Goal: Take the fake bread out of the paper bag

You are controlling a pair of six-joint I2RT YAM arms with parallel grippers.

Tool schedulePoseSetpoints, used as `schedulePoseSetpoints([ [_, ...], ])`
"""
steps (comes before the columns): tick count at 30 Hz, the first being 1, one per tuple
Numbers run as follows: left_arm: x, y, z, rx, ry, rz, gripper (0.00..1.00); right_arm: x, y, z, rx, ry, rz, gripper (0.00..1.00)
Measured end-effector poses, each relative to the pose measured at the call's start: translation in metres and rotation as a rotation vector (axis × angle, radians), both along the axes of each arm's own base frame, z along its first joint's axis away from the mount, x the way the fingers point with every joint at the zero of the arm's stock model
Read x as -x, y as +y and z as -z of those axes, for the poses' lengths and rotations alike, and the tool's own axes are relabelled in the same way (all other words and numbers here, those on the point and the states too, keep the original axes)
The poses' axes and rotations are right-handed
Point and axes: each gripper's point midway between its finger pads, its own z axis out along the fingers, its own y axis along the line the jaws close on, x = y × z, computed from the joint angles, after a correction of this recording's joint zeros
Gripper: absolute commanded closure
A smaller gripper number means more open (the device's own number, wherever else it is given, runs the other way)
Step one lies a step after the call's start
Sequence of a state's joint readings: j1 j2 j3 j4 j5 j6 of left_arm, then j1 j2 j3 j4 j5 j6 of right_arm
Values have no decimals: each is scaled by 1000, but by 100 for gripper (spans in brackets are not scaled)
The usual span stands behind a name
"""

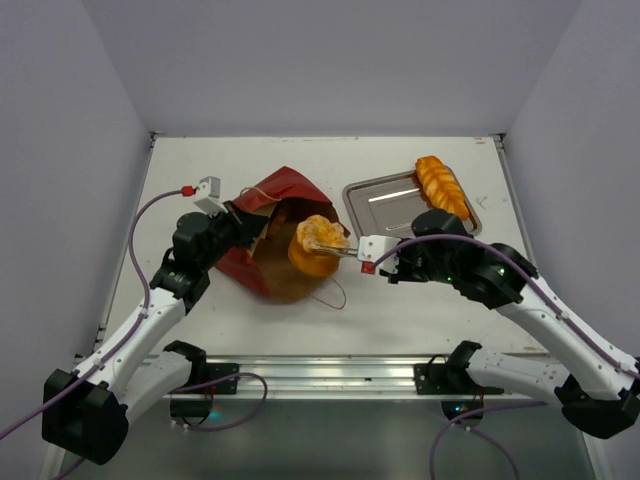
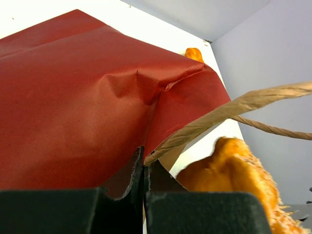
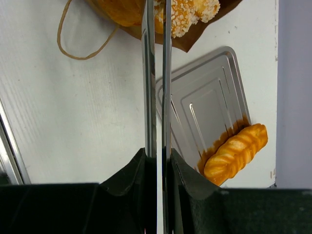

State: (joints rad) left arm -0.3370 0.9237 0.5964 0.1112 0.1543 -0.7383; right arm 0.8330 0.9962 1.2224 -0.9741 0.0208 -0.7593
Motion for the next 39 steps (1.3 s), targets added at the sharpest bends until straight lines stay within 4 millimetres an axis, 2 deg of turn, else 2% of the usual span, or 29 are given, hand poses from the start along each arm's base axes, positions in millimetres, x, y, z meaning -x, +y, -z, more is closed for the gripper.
schedulePoseSetpoints([
  [5,0,1,0,-4,-1,-3,100,5,-41,-3,-46,1,114,100],
  [10,2,2,0,-25,-9,2,100,-9,-79,-12,-79,-37,310,100],
  [12,4,3,0,-30,-11,3,100,-21,-92,-12,-87,-43,400,100],
  [15,7,5,-2,-43,-22,7,100,-50,-111,-5,-81,-46,536,100],
  [17,9,6,-3,-48,-24,9,100,-74,-122,7,-56,-47,612,100],
  [20,13,7,-4,-54,-25,11,100,-111,-127,40,15,-34,667,100],
  [23,14,8,-5,-61,-30,13,100,-132,-127,62,69,-28,675,100],
  [29,16,8,-5,-61,-28,18,100,-176,-129,87,155,-84,689,99],
  [35,18,8,-7,-59,-35,18,100,-196,-136,112,226,-85,703,96],
  [39,19,9,-7,-62,-36,19,100,-203,-145,117,247,-92,722,94],
])
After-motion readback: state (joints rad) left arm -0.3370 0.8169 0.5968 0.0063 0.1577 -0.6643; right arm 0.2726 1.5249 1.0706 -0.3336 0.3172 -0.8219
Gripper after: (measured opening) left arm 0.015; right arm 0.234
